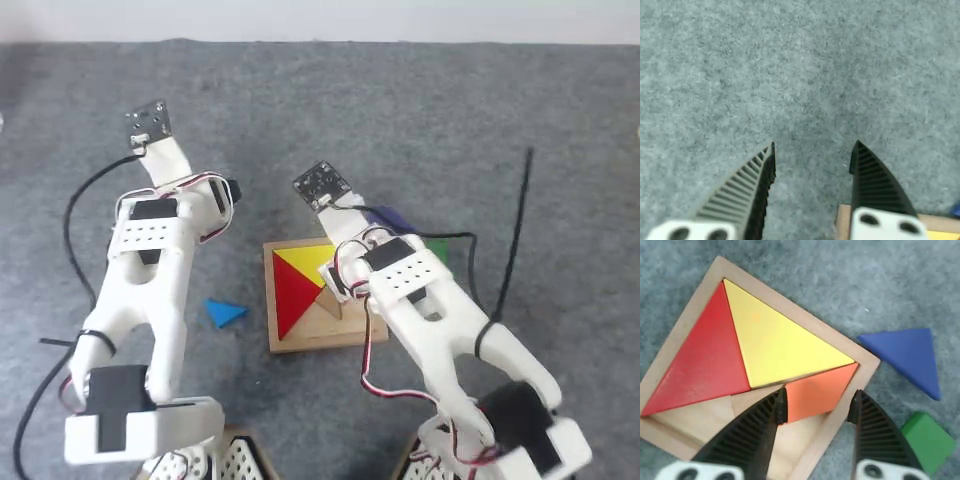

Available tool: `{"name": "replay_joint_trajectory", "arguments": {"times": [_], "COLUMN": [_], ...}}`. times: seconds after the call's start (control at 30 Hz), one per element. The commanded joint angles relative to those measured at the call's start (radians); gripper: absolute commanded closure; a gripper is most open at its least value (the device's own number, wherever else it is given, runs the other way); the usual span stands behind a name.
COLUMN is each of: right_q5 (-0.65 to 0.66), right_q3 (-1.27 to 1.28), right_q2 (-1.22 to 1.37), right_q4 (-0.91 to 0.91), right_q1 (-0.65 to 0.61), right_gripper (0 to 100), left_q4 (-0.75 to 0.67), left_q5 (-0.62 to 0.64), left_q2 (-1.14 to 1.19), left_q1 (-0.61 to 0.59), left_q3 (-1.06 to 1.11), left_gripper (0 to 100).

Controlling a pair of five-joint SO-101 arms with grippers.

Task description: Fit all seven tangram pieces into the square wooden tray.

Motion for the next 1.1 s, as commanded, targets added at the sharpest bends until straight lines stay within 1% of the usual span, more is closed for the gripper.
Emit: {"name": "replay_joint_trajectory", "arguments": {"times": [0.0, 0.13, 0.33, 0.6, 0.8, 0.97, 1.07], "right_q5": [0.006, 0.011, 0.008, 0.003, 0.003, 0.002, -0.023], "right_q3": [-0.032, 0.002, 0.054, 0.060, 0.049, 0.031, 0.031], "right_q2": [-0.064, -0.064, -0.064, -0.059, 0.047, 0.085, 0.091], "right_q4": [0.022, -0.012, -0.030, -0.033, -0.053, -0.051, -0.048], "right_q1": [0.038, 0.045, -0.024, -0.025, -0.071, -0.065, -0.031], "right_gripper": [78.9, 78.9, 78.9, 78.6, 78.6, 78.6, 78.6], "left_q4": [0.003, 0.003, 0.003, 0.003, 0.003, 0.003, 0.003], "left_q5": [-0.011, -0.011, -0.011, -0.011, -0.011, -0.011, -0.011], "left_q2": [-0.048, -0.048, -0.046, -0.046, -0.046, -0.046, -0.046], "left_q1": [-0.003, -0.003, -0.003, -0.003, -0.003, -0.003, -0.003], "left_q3": [-0.024, -0.024, -0.024, -0.024, -0.022, -0.022, -0.022], "left_gripper": [76, 76, 76, 76, 76, 76, 76]}}
